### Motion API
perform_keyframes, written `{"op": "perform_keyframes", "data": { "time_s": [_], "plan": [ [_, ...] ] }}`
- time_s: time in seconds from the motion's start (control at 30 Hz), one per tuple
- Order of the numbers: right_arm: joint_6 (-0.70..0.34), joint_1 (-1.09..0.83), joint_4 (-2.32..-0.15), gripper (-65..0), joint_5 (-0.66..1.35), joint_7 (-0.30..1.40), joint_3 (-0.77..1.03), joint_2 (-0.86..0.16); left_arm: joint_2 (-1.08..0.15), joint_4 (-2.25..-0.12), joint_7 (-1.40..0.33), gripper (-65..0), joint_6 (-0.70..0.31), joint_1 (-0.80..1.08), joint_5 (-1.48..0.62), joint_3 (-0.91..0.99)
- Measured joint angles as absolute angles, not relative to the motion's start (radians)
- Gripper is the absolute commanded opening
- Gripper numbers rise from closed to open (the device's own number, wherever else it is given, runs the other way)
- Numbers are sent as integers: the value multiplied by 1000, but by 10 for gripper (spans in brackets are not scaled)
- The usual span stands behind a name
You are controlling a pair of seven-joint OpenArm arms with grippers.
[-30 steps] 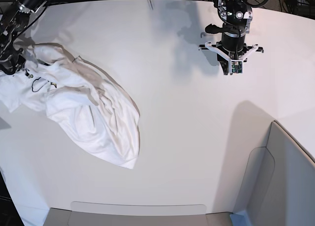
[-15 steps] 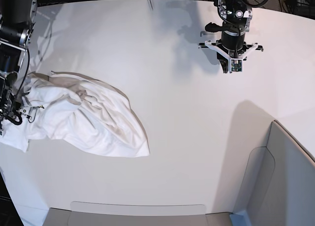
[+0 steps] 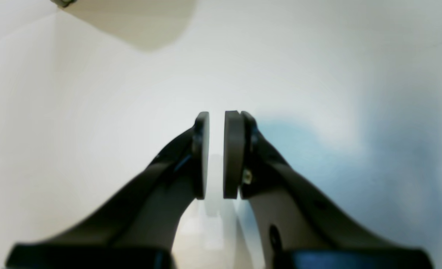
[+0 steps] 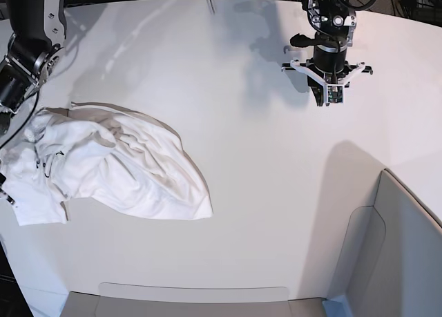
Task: Layout the t-shirt on the table in an organized manner, then fold the t-shirt properly
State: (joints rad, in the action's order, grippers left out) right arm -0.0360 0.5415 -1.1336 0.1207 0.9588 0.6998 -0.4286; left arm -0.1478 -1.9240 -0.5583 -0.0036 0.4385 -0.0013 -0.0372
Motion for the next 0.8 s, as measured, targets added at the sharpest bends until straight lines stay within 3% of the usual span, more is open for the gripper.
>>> {"op": "perform_keyframes", "data": {
  "time_s": [0.1, 0.3, 0.43, 0.5, 0.8],
  "plan": [
    [-35, 429, -1368, -589, 154, 1081, 713, -406, -146, -1944, -561, -562, -4, 435, -2, -37],
    [-45, 68, -1784, -589, 441, 1249, 752, -335, -148, -1988, -554, -561, 0, 295, -1, -38],
    [-46, -138, -1827, -589, 589, 1253, 788, -313, -147, -1990, -721, -561, -23, 221, 1, -92],
    [-44, -233, -1827, -589, 679, 1250, 799, -311, -148, -1985, -828, -561, -118, 159, 1, -163],
    [-47, -400, -1827, -590, 850, 1249, 871, -313, -150, -1999, -950, -561, -255, -22, 1, -427]
  ]
}}
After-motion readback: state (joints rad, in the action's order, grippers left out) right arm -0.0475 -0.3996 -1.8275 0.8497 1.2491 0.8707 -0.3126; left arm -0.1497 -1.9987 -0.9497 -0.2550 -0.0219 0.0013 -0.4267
